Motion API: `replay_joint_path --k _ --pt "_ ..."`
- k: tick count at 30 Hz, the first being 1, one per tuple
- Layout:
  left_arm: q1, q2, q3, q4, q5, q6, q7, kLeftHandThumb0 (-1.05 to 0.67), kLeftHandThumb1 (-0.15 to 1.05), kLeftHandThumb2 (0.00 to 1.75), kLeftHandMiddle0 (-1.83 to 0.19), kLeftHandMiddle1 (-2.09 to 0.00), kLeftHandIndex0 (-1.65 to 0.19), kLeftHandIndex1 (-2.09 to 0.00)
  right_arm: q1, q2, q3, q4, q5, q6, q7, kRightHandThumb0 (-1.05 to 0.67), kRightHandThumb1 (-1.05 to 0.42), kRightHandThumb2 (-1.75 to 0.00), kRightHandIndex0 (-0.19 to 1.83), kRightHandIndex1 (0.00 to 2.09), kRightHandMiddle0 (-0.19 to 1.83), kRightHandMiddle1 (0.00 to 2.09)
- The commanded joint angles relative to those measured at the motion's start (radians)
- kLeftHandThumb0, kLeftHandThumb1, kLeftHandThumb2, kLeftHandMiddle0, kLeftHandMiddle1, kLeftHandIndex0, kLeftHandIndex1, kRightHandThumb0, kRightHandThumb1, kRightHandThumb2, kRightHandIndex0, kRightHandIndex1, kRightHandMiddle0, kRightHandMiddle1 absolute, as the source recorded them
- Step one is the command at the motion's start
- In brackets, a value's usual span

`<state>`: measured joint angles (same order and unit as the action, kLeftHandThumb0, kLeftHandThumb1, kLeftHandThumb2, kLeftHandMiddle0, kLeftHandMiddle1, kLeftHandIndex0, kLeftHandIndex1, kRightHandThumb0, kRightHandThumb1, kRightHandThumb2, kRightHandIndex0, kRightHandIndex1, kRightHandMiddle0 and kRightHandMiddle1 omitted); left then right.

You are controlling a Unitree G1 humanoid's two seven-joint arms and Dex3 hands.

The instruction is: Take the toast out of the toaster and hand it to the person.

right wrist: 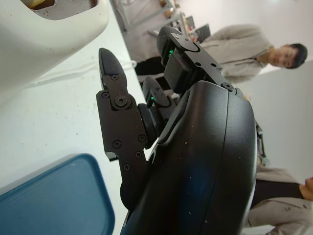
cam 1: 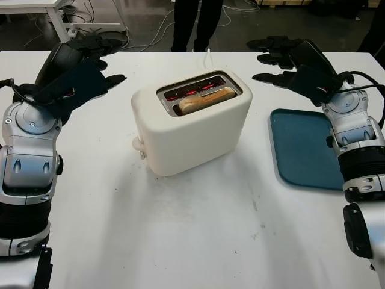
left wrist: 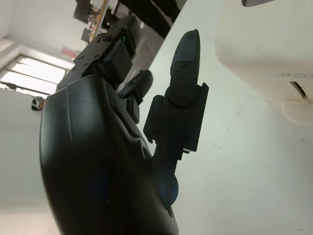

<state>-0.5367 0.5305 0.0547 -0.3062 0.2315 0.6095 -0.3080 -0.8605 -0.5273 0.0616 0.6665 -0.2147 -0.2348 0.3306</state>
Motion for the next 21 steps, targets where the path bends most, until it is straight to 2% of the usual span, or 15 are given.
replay_joint_path --k 1,11,21 --pt "0.0 0.005 0.005 -0.01 -0.003 0.013 0.001 -0.39 0.92 0.15 -0.18 -0.81 -0.52 -0.05 0.007 0.009 -0.004 -0.003 0.011 -0.021 -0.004 -0.31 -0.92 -0.04 0.6 0.0 0.57 0.0" --pt "0.004 0.008 0.005 -0.007 -0.003 0.002 0.0 -0.38 0.92 0.16 -0.2 -0.79 -0.52 -0.05 0.004 0.009 -0.004 0.027 0.013 -0.062 -0.009 -0.34 -0.92 -0.04 0.62 0.01 0.59 0.01" --pt "0.003 0.003 0.007 -0.012 -0.004 0.013 0.004 -0.39 0.92 0.15 -0.2 -0.77 -0.52 -0.05 0.005 0.009 -0.002 0.018 0.01 -0.05 -0.006 -0.33 -0.92 -0.04 0.61 0.0 0.58 0.0"
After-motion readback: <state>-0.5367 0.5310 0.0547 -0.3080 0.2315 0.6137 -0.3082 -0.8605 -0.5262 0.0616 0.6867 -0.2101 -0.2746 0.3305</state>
